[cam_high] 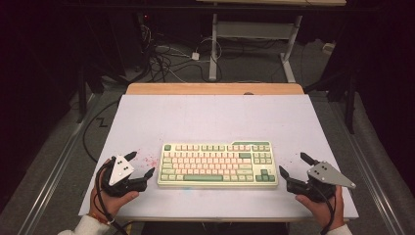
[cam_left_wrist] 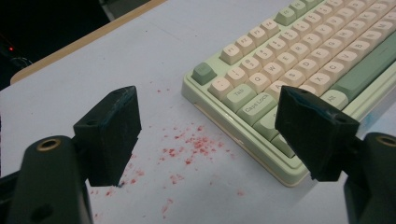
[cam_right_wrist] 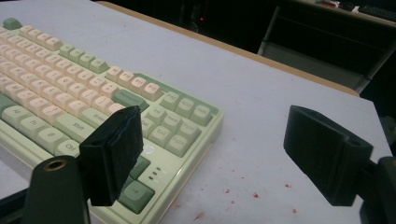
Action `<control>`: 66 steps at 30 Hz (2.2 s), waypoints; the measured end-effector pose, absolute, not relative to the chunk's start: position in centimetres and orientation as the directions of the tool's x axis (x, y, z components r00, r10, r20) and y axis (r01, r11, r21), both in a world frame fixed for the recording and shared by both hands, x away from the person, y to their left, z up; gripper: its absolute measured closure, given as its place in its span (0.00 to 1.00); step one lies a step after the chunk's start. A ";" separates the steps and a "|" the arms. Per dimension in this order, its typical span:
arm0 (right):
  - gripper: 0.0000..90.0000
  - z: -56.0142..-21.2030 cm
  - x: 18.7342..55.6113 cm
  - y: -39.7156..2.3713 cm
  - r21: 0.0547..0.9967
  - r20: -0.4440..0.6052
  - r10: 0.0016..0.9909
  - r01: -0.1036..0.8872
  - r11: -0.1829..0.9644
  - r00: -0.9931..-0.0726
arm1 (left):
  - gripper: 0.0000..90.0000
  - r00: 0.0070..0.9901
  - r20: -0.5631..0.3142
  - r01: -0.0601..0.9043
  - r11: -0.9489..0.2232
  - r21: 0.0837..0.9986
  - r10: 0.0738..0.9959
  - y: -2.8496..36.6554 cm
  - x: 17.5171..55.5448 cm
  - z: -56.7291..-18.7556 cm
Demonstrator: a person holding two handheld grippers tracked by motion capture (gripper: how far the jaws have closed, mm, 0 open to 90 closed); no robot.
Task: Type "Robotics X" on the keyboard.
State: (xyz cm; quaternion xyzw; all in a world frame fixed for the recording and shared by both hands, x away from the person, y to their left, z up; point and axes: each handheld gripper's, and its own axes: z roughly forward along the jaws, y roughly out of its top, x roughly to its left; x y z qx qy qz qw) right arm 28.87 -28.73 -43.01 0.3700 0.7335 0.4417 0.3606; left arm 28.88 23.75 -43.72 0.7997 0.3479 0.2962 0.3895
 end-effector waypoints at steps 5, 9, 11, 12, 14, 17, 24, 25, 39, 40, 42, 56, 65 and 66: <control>0.22 -43.0 28.9 -28.7 0.914 -0.204 0.859 0.222 0.338 -0.469 | 0.29 0.574 0.184 0.333 -0.433 0.838 0.798 23.9 28.9 -43.5; 0.23 -42.9 28.8 -28.6 0.915 -0.205 0.860 0.221 0.339 -0.467 | 0.37 0.573 0.185 0.334 -0.434 0.837 0.798 23.9 28.8 -43.4; 0.23 -42.9 28.8 -28.6 0.915 -0.205 0.860 0.221 0.338 -0.467 | 0.44 0.581 0.185 0.333 -0.438 0.835 0.793 23.9 28.8 -43.4; 0.23 -42.9 28.8 -28.6 0.915 -0.204 0.860 0.222 0.338 -0.468 | 0.47 0.588 0.182 0.333 -0.442 0.833 0.788 23.9 28.8 -43.4; 0.23 -42.9 28.8 -28.6 0.914 -0.206 0.859 0.221 0.339 -0.468 | 0.55 0.593 0.181 0.334 -0.445 0.831 0.784 23.9 28.8 -43.4; 0.23 -43.0 28.9 -28.6 0.913 -0.206 0.858 0.224 0.342 -0.470 | 0.64 0.607 0.173 0.337 -0.449 0.828 0.776 24.0 28.8 -43.3; 0.24 -43.0 28.9 -28.5 0.910 -0.209 0.857 0.227 0.347 -0.471 | 0.91 0.660 0.150 0.346 -0.475 0.809 0.736 23.8 28.9 -43.2; 0.24 -43.0 28.9 -28.5 0.909 -0.209 0.857 0.229 0.348 -0.471 | 0.94 0.660 0.150 0.346 -0.475 0.809 0.736 23.8 28.9 -43.2; 0.24 -43.1 29.0 -28.2 0.905 -0.214 0.852 0.232 0.357 -0.478 | 0.98 0.757 0.060 0.366 -0.498 0.786 0.651 21.6 30.5 -42.9; 0.24 -43.1 29.0 -28.2 0.905 -0.214 0.852 0.232 0.357 -0.478 | 0.98 0.757 0.060 0.366 -0.498 0.786 0.651 21.6 30.5 -42.9; 0.24 -43.2 29.0 -28.2 0.904 -0.215 0.851 0.232 0.360 -0.480 | 0.98 0.767 0.055 0.366 -0.506 0.781 0.639 21.3 30.7 -43.0; 0.24 -43.3 29.2 -27.9 0.897 -0.225 0.844 0.235 0.375 -0.486 | 0.98 0.771 0.078 0.410 -0.587 0.698 0.632 20.0 32.3 -45.1; 0.24 -43.3 29.2 -27.7 0.895 -0.229 0.841 0.233 0.380 -0.491 | 0.98 0.771 0.080 0.415 -0.594 0.689 0.631 19.8 32.8 -45.4; 0.24 -43.3 29.2 -27.7 0.895 -0.229 0.840 0.233 0.380 -0.492 | 0.98 0.771 0.078 0.416 -0.592 0.690 0.632 19.8 32.8 -45.4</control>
